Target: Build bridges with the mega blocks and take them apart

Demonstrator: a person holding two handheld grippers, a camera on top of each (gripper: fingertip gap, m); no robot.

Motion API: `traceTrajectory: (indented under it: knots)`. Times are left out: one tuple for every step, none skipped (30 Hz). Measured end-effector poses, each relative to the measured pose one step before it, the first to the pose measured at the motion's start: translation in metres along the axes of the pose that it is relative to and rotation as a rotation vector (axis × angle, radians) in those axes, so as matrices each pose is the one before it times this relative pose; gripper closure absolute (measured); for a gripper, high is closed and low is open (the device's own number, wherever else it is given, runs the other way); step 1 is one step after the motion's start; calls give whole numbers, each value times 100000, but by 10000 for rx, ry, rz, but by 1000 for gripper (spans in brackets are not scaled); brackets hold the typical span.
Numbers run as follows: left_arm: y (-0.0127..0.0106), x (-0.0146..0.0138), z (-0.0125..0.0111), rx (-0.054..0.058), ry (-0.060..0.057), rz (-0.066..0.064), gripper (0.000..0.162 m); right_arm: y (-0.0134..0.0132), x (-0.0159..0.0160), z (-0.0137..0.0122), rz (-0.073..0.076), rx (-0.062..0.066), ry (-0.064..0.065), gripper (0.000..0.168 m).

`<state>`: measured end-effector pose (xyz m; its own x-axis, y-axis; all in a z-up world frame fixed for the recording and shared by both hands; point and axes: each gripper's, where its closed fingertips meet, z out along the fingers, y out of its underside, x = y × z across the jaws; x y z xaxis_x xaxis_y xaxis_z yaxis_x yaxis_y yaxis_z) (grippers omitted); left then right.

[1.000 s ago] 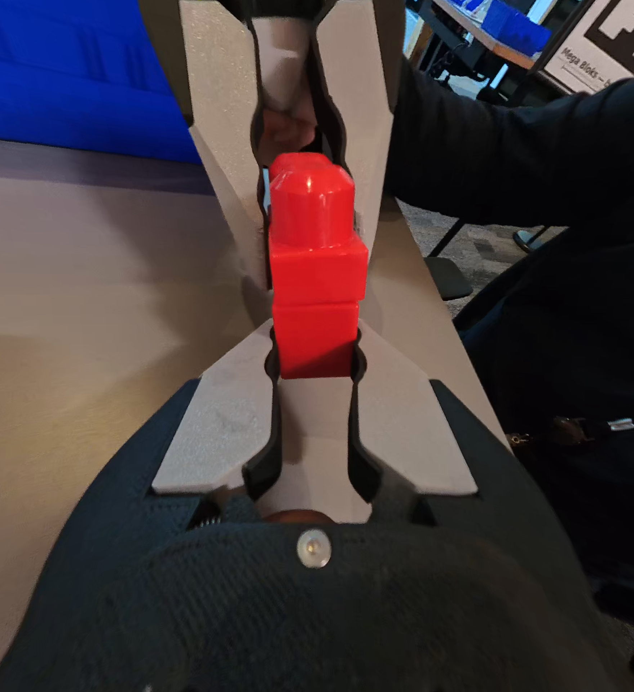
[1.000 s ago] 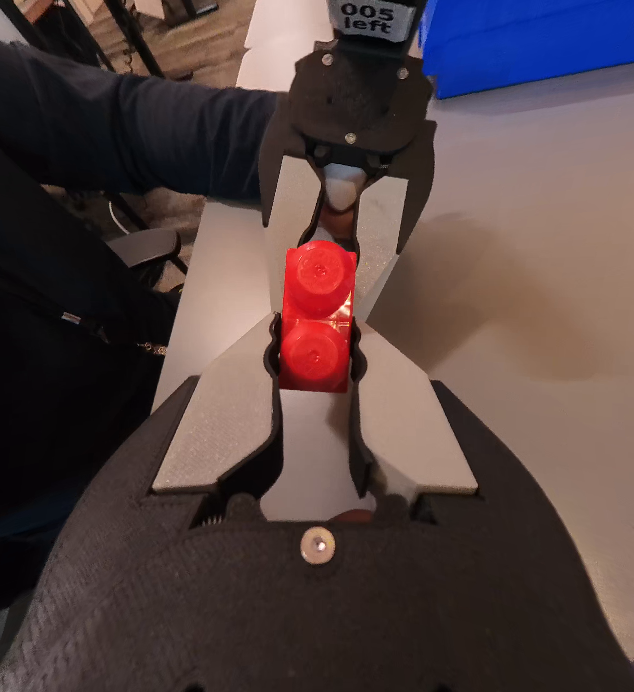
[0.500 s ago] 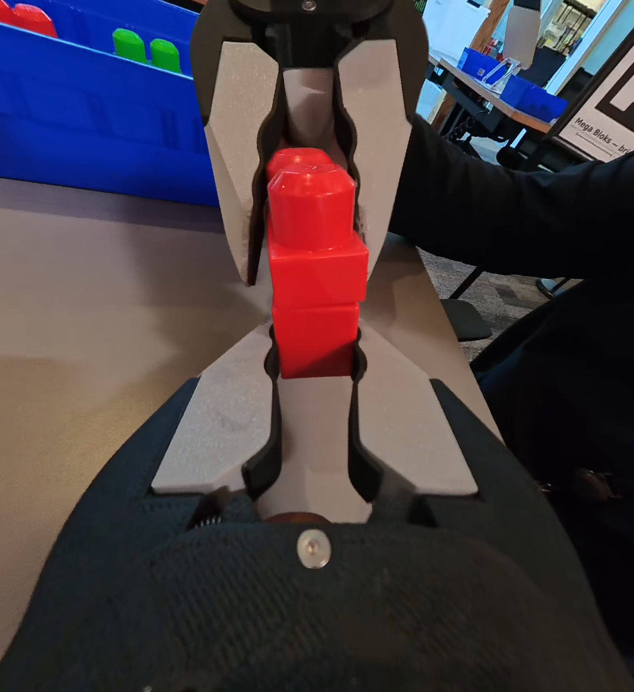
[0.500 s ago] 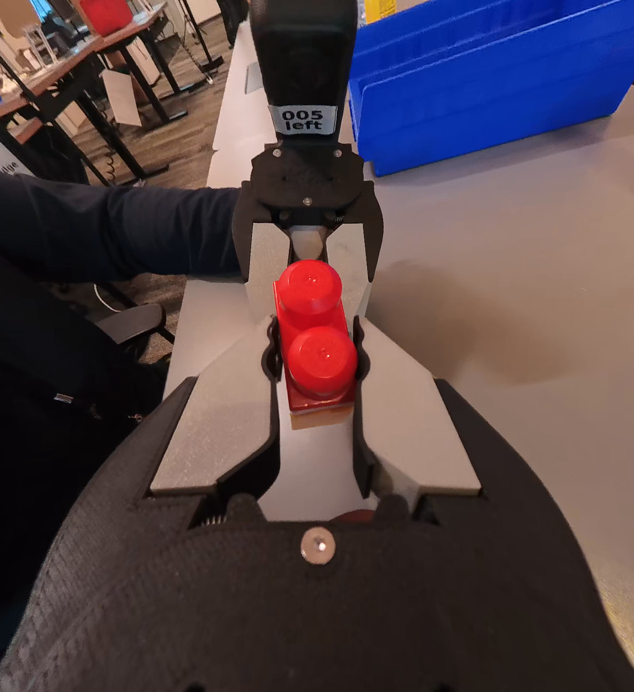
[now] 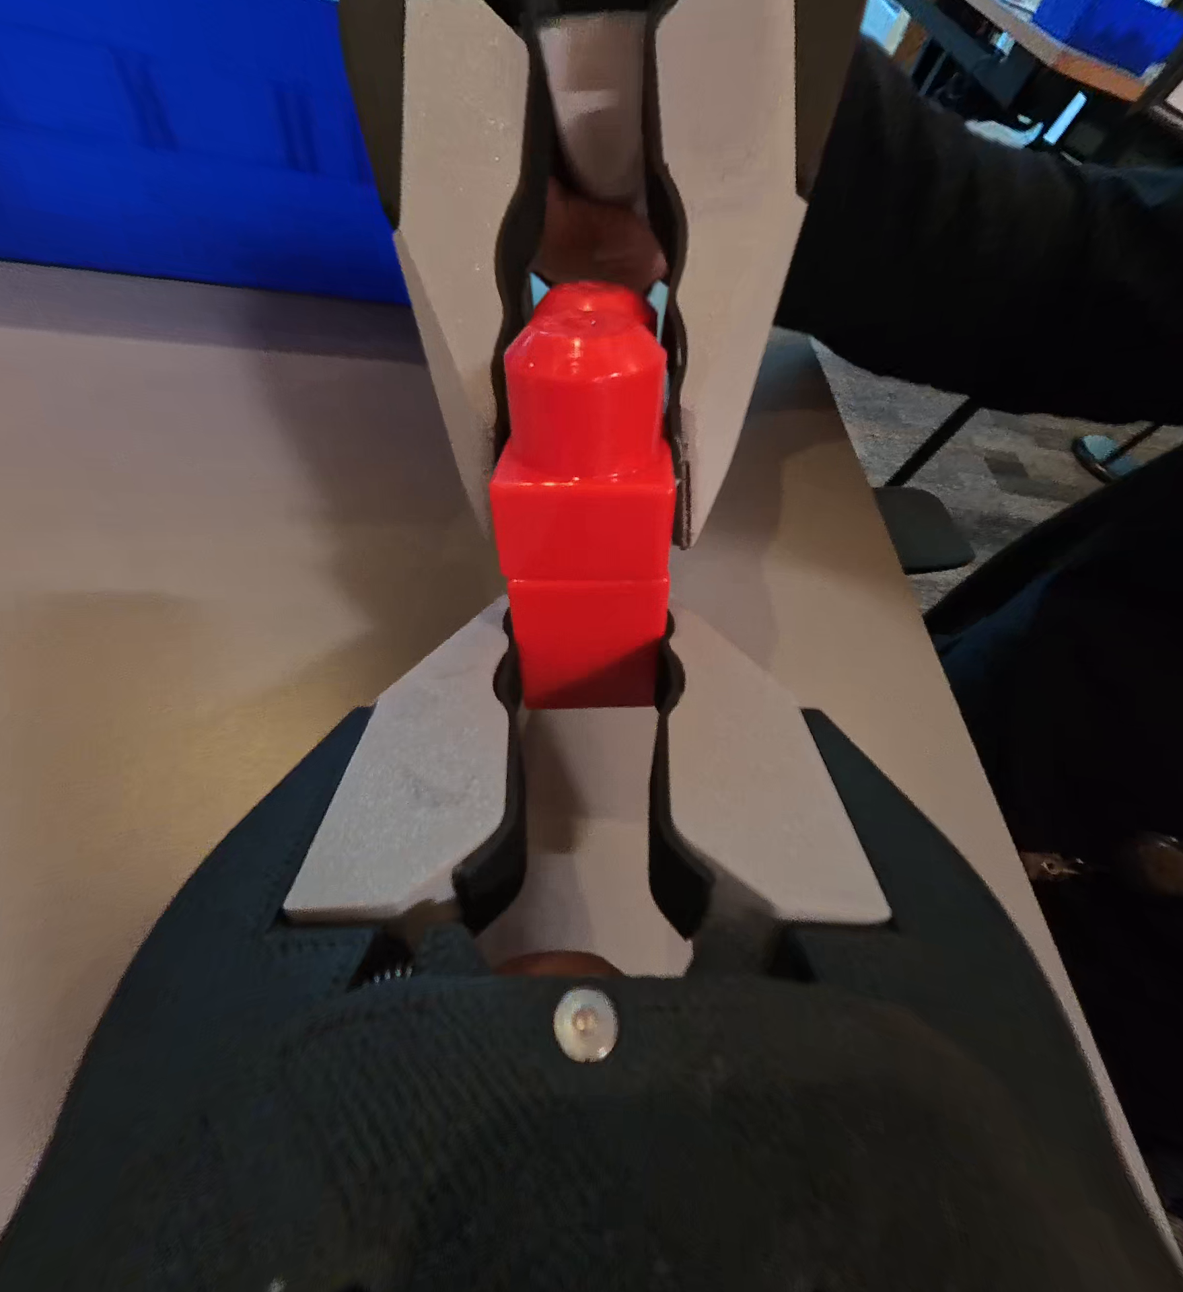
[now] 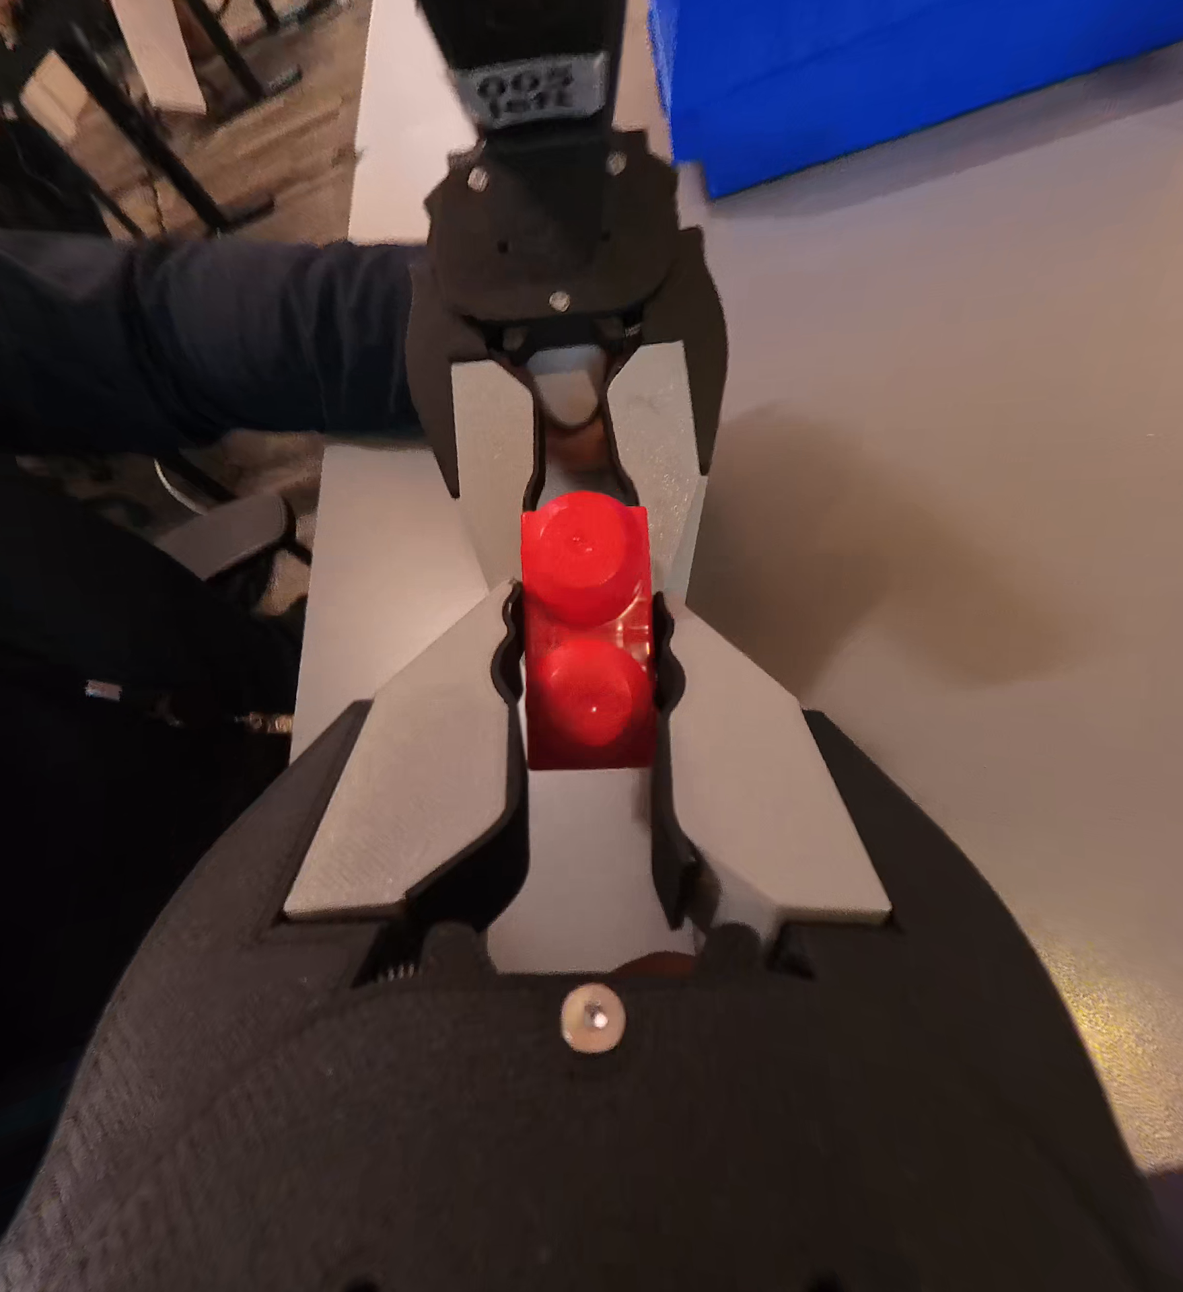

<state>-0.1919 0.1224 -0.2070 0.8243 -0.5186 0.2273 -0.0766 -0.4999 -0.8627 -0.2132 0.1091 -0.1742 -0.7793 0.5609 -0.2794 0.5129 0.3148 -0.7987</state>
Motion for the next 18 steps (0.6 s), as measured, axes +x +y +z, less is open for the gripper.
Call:
traceTrajectory:
  knots:
    - [241,197,33,-97,111,43,129,342,-198,200,-212,-373,-42,135]
    - [216,69,58,-75,63,1,129,251,-78,163,-133,-286,-8,135]
    - [64,-10,4,-2,50,-40,129,86,11,74,-13,-116,-18,135]
    - [-144,111,-85,115,153,-90,129,-108,-49,-32,66,66,-106,135]
    - [-273,309,-116,196,258,-75,129,-196,-187,-103,-12,135,-189,135]
    - [-208,503,-48,147,352,-21,129,-201,-363,-89,-163,116,-225,135]
    - [-40,217,11,29,86,97,129,-101,-269,-37,-200,10,-119,135]
    - [41,-57,8,-38,-61,28,129,9,-14,26,-65,-74,6,135]
    - [10,103,-49,32,115,-70,129,-40,-22,48,39,-20,-48,135]
    - [-59,118,-90,81,117,-33,129,-161,-57,42,17,79,-75,135]
    - [-65,-31,-94,52,5,-11,129,-163,14,21,4,91,-17,135]
    - [32,-131,-41,-12,-66,-36,129,-39,125,33,50,19,39,135]
    - [59,-177,-17,-39,-91,-37,129,36,152,48,83,-9,68,135]
    - [101,-161,12,-65,-87,-34,129,107,149,66,103,-31,76,135]
    - [134,-256,95,-114,-158,-51,129,247,259,76,73,-113,163,135]
    - [183,-312,172,-140,-187,-113,129,369,367,112,20,-199,265,135]
    - [262,-144,170,-199,-108,-50,129,442,211,158,-7,-260,188,135]
    - [227,-42,141,-166,-85,56,129,376,27,155,-21,-217,78,134]
